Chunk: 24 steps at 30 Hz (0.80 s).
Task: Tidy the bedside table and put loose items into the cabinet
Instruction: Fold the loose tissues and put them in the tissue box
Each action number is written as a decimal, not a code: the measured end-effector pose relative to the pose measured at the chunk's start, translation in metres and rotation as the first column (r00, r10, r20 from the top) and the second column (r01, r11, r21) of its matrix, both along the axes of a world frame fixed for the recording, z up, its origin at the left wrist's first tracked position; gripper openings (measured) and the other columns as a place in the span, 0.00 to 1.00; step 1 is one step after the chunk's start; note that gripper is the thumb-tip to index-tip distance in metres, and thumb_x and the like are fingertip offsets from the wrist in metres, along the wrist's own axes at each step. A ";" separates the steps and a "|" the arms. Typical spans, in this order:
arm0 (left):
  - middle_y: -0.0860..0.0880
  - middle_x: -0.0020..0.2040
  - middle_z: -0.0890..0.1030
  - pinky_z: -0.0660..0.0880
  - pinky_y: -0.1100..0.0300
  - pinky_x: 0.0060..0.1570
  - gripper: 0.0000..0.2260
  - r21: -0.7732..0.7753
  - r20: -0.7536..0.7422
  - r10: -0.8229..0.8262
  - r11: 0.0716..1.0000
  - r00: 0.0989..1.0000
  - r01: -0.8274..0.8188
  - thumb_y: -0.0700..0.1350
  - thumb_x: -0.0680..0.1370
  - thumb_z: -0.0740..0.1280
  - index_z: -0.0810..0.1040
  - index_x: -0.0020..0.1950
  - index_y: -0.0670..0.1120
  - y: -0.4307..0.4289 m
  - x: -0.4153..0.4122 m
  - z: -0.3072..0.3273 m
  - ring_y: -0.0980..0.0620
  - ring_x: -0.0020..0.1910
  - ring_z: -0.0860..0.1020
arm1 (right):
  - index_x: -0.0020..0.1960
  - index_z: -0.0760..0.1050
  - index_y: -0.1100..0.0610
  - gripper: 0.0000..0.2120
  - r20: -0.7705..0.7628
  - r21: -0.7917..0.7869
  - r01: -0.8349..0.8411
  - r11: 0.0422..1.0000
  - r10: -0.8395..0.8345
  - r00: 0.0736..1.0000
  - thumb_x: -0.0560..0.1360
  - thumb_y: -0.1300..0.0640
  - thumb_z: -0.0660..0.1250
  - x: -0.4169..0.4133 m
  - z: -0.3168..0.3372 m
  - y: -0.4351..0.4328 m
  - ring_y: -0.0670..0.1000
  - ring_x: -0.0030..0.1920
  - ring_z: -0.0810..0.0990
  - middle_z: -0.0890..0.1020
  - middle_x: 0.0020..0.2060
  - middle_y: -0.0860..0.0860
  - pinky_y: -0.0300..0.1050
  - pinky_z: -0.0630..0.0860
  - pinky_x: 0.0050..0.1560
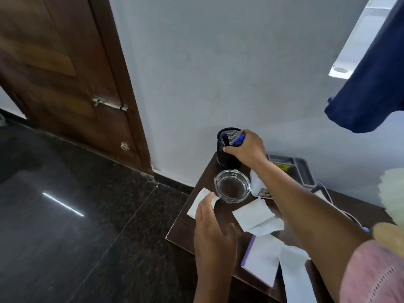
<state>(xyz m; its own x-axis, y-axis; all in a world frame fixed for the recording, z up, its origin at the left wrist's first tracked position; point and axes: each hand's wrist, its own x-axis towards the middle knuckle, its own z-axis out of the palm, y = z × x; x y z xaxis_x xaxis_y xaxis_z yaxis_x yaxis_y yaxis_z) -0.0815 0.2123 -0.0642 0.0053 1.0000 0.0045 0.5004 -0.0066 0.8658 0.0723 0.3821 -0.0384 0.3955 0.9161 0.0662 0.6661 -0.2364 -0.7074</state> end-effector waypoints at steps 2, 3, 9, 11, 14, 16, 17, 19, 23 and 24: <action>0.56 0.75 0.61 0.63 0.64 0.66 0.30 -0.010 -0.011 0.006 1.000 1.000 -0.006 0.40 0.76 0.67 0.59 0.74 0.54 0.002 -0.002 -0.002 0.57 0.73 0.61 | 0.44 0.76 0.60 0.18 0.067 -0.011 -0.005 1.000 0.005 0.998 0.63 0.51 0.77 -0.004 -0.001 0.007 0.57 0.46 0.80 0.79 0.41 0.53 0.47 0.74 0.43; 0.56 0.75 0.61 0.64 0.63 0.67 0.30 -0.017 -0.017 0.006 1.000 1.000 -0.006 0.40 0.76 0.67 0.59 0.74 0.54 0.002 -0.003 -0.001 0.57 0.73 0.61 | 0.47 0.76 0.62 0.19 0.067 -0.008 0.000 1.000 0.000 0.998 0.63 0.52 0.77 -0.005 -0.003 0.010 0.57 0.48 0.80 0.79 0.43 0.55 0.47 0.74 0.44; 0.56 0.74 0.62 0.65 0.63 0.65 0.29 -0.055 -0.019 0.015 0.998 1.000 -0.016 0.41 0.76 0.67 0.60 0.73 0.55 0.002 0.000 0.000 0.56 0.72 0.63 | 0.69 0.59 0.55 0.38 -0.054 -0.051 0.057 0.997 -0.060 0.997 0.66 0.55 0.76 -0.009 -0.004 0.012 0.53 0.49 0.73 0.74 0.56 0.56 0.47 0.72 0.50; 0.56 0.74 0.62 0.65 0.63 0.65 0.30 -0.053 -0.020 0.010 0.999 1.000 -0.011 0.40 0.75 0.67 0.60 0.73 0.54 0.002 0.000 0.000 0.56 0.72 0.63 | 0.73 0.53 0.53 0.42 -0.048 -0.082 0.029 0.996 -0.033 0.998 0.68 0.57 0.75 -0.011 0.000 0.008 0.54 0.50 0.75 0.75 0.54 0.56 0.47 0.73 0.50; 0.55 0.74 0.63 0.66 0.61 0.64 0.30 -0.050 -0.031 0.003 0.999 1.000 -0.004 0.40 0.75 0.68 0.61 0.73 0.54 0.002 0.000 -0.001 0.55 0.72 0.64 | 0.76 0.49 0.51 0.48 -0.039 -0.118 -0.010 0.993 0.006 0.999 0.67 0.61 0.76 -0.011 0.009 -0.004 0.55 0.55 0.76 0.74 0.54 0.55 0.50 0.76 0.54; 0.54 0.74 0.64 0.67 0.60 0.64 0.30 -0.043 -0.033 -0.007 0.999 0.999 0.005 0.39 0.74 0.69 0.61 0.73 0.53 0.001 0.000 -0.001 0.54 0.71 0.65 | 0.76 0.50 0.52 0.45 -0.065 -0.114 -0.043 0.993 0.036 0.997 0.68 0.63 0.74 -0.010 0.019 -0.017 0.52 0.52 0.75 0.73 0.48 0.51 0.46 0.74 0.49; 0.54 0.74 0.64 0.66 0.60 0.63 0.30 -0.041 -0.031 -0.007 0.999 0.999 0.006 0.39 0.74 0.69 0.61 0.73 0.53 0.001 0.001 0.000 0.54 0.71 0.65 | 0.76 0.53 0.53 0.41 -0.085 -0.098 -0.052 0.994 0.044 0.995 0.70 0.64 0.72 -0.010 0.025 -0.026 0.50 0.50 0.74 0.73 0.46 0.49 0.43 0.72 0.47; 0.53 0.73 0.65 0.64 0.62 0.63 0.30 -0.042 -0.025 0.004 0.999 1.000 -0.005 0.39 0.74 0.68 0.62 0.73 0.52 0.000 0.002 0.001 0.54 0.71 0.65 | 0.72 0.62 0.55 0.32 -0.118 -0.030 -0.066 0.997 0.062 0.991 0.71 0.63 0.70 -0.011 0.033 -0.047 0.47 0.49 0.74 0.77 0.51 0.50 0.37 0.71 0.49; 0.53 0.73 0.65 0.65 0.61 0.63 0.29 -0.045 -0.030 0.033 0.998 0.999 -0.035 0.39 0.74 0.68 0.62 0.73 0.51 -0.003 0.001 0.004 0.53 0.71 0.65 | 0.65 0.72 0.56 0.23 0.072 -0.011 -0.170 0.985 0.170 0.983 0.71 0.66 0.65 -0.032 0.019 -0.088 0.49 0.52 0.77 0.79 0.57 0.52 0.40 0.74 0.55; 0.52 0.73 0.65 0.66 0.60 0.63 0.29 -0.043 -0.039 0.040 0.998 0.998 -0.042 0.39 0.75 0.68 0.62 0.72 0.50 -0.005 0.000 0.003 0.52 0.71 0.65 | 0.63 0.74 0.55 0.22 0.083 -0.035 -0.190 0.981 0.192 0.978 0.71 0.68 0.63 -0.038 0.013 -0.096 0.50 0.52 0.78 0.79 0.57 0.52 0.44 0.76 0.56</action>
<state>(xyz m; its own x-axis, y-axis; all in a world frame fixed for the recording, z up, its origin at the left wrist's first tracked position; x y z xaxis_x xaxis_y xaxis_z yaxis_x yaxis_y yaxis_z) -0.0811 0.2073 -0.0608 -0.0364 0.9986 -0.0391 0.5319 0.0525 0.8452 0.0345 0.2857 -0.0257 0.2070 0.9761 0.0663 0.7586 -0.1174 -0.6409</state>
